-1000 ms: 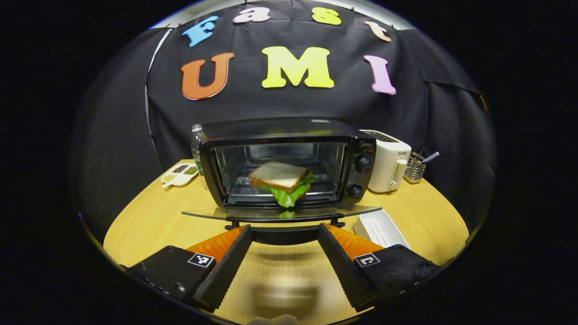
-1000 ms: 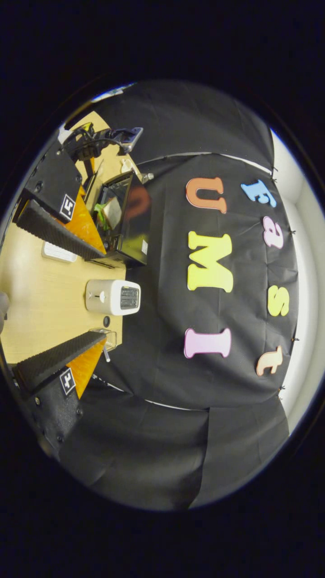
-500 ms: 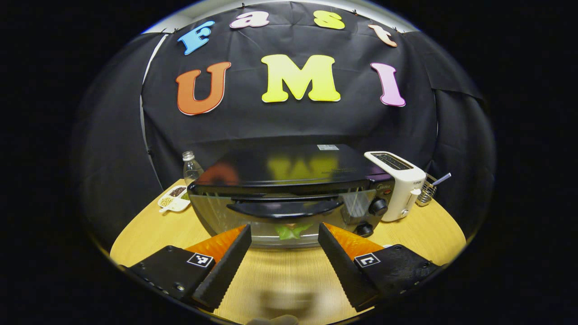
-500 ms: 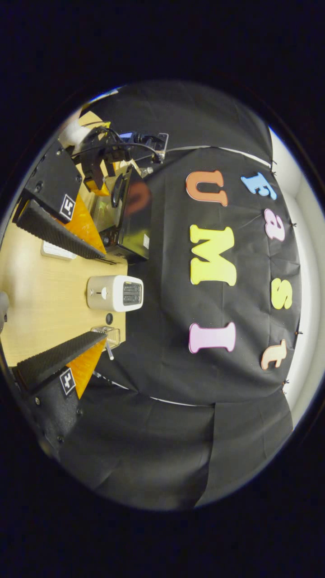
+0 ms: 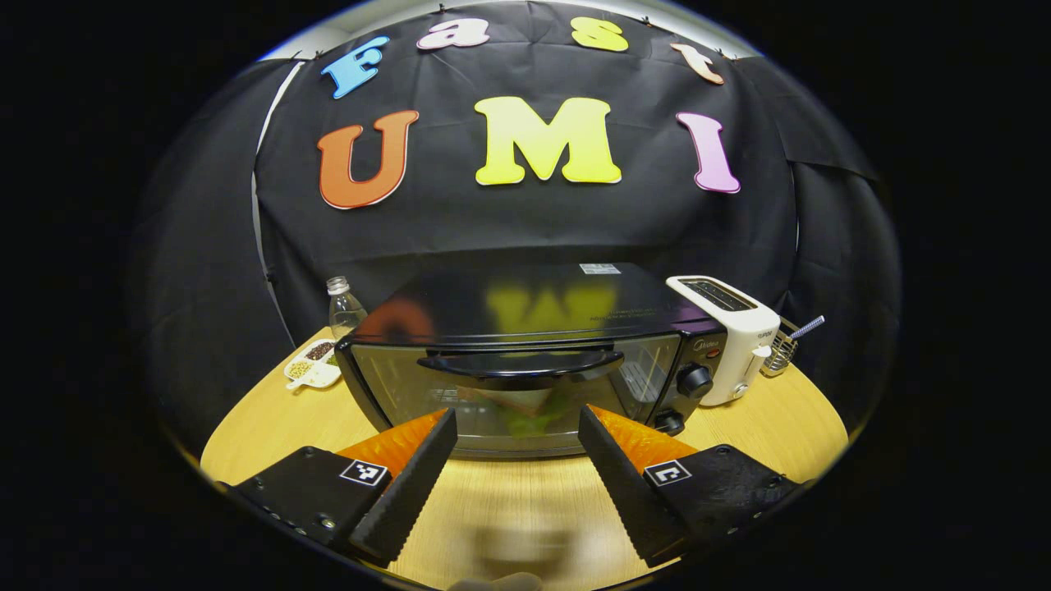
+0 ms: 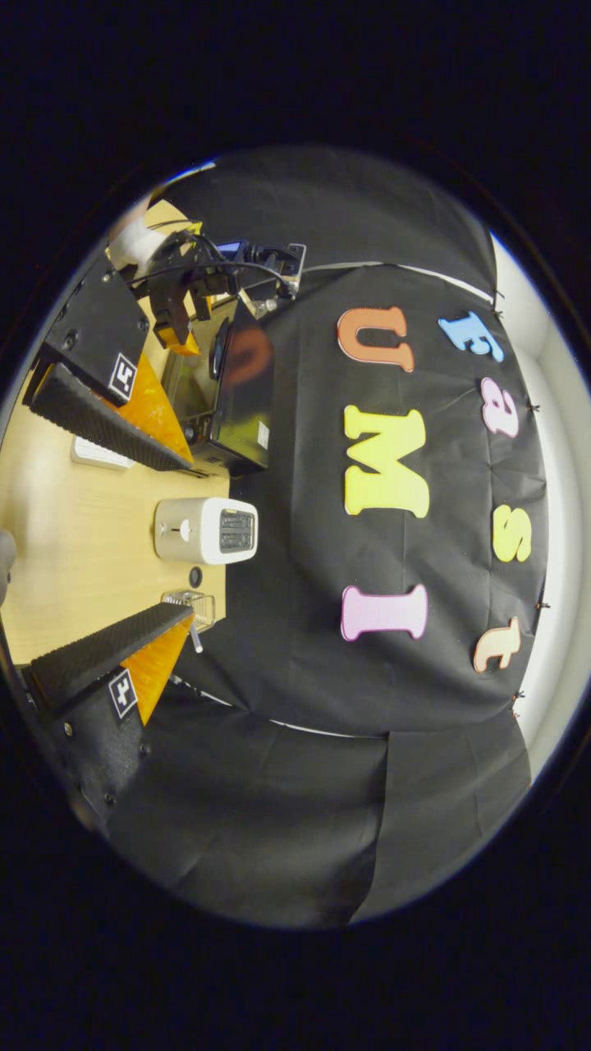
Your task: Open the electric oven with the left hand, put the food in, and close the electric oven.
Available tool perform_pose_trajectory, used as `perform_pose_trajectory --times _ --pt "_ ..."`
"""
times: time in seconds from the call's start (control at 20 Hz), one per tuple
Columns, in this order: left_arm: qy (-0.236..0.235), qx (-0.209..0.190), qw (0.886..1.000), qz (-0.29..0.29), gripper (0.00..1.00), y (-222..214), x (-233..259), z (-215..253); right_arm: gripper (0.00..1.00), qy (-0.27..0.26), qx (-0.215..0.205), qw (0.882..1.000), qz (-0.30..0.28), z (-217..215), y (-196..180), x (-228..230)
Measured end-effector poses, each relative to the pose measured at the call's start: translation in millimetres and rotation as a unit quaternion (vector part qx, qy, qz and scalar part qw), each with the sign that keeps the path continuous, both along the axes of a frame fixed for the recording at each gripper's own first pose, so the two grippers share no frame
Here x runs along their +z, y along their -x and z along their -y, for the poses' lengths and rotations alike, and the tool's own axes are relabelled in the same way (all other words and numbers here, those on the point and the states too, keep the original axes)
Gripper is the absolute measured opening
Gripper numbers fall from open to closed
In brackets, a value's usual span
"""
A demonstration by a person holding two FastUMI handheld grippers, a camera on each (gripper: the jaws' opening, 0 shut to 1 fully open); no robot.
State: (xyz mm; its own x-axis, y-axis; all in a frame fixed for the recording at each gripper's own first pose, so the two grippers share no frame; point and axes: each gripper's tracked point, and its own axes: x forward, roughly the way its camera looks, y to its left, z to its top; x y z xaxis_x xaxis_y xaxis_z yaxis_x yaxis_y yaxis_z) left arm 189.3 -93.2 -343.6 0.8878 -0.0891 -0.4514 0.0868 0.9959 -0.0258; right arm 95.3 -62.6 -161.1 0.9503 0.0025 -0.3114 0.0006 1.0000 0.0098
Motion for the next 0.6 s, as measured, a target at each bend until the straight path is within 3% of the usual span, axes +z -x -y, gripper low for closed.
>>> perform_pose_trajectory --times 0.2,0.55,0.6 --pt "-0.003 0.006 1.0 0.02 0.98 11 29 -9 1.0 -0.002 0.01 1.0 0.013 -10 -2 10" --pt "-0.013 0.027 0.994 0.108 0.97 55 154 -45 1.0 -0.004 0.04 0.997 0.058 -41 0 53" --pt "-0.014 0.026 0.992 0.12 0.97 63 172 -48 0.95 -0.003 0.042 0.997 0.068 -49 -6 61"
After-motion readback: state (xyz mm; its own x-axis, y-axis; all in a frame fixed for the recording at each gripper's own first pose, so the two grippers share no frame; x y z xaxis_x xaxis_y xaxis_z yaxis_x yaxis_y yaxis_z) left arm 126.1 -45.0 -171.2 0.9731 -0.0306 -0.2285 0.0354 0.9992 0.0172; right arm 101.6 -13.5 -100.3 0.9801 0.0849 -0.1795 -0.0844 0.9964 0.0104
